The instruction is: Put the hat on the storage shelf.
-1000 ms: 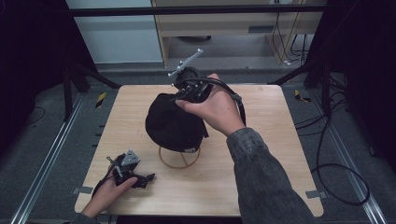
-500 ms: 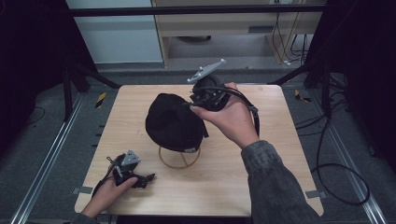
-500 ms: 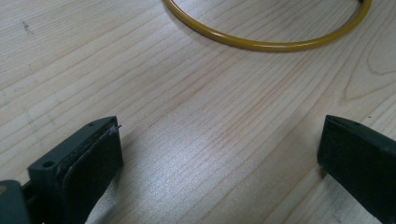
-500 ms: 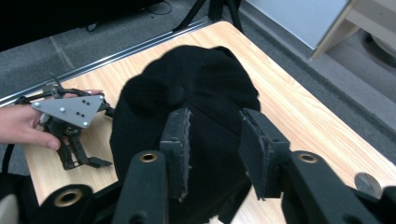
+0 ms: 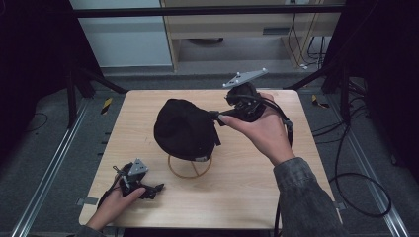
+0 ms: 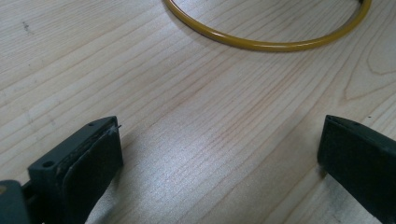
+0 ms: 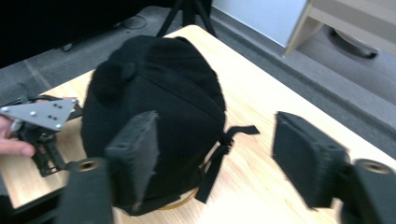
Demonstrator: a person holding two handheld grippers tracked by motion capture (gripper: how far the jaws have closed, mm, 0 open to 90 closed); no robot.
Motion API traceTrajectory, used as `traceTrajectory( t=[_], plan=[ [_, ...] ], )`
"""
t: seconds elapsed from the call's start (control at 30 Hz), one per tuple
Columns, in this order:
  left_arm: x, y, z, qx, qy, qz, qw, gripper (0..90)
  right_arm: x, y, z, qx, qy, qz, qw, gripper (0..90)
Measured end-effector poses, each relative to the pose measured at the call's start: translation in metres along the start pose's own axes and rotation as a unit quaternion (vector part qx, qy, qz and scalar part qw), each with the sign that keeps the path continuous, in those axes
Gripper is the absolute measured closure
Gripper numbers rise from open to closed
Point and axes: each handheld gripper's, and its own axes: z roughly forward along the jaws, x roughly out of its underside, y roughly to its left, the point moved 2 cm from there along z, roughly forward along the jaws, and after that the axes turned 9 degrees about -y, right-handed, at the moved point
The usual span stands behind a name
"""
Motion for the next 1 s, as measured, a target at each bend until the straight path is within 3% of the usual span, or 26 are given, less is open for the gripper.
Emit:
traceTrajectory(
  t=[0.2, 0.33, 0.53, 0.73, 1.0],
  plan=[
    [0.0, 0.0, 0.0, -0.001, 0.0, 0.0, 1.0, 0.0, 0.006, -0.008, -0.007, 0.026, -0.003, 0.014, 0.9995, 14.6],
    [0.0, 0.0, 0.0, -0.001, 0.0, 0.0, 1.0, 0.0, 0.011, -0.012, -0.013, 0.041, -0.008, 0.011, 0.9991, 7.8],
    [0.0, 0.0, 0.0, 0.0, -0.001, 0.0, 1.0, 0.0, 0.022, -0.02, -0.024, 0.051, -0.019, 0.002, 0.9985, 7.4],
    [0.0, 0.0, 0.0, -0.001, -0.002, -0.001, 1.0, 0.0, 0.039, -0.032, -0.038, 0.056, -0.019, 0.012, 0.9982, 6.6],
    [0.0, -0.001, 0.0, -0.002, -0.004, -0.002, 1.0, 0.0, 0.063, -0.052, -0.063, 0.081, -0.015, 0.016, 0.9965, 10.9]
  ],
)
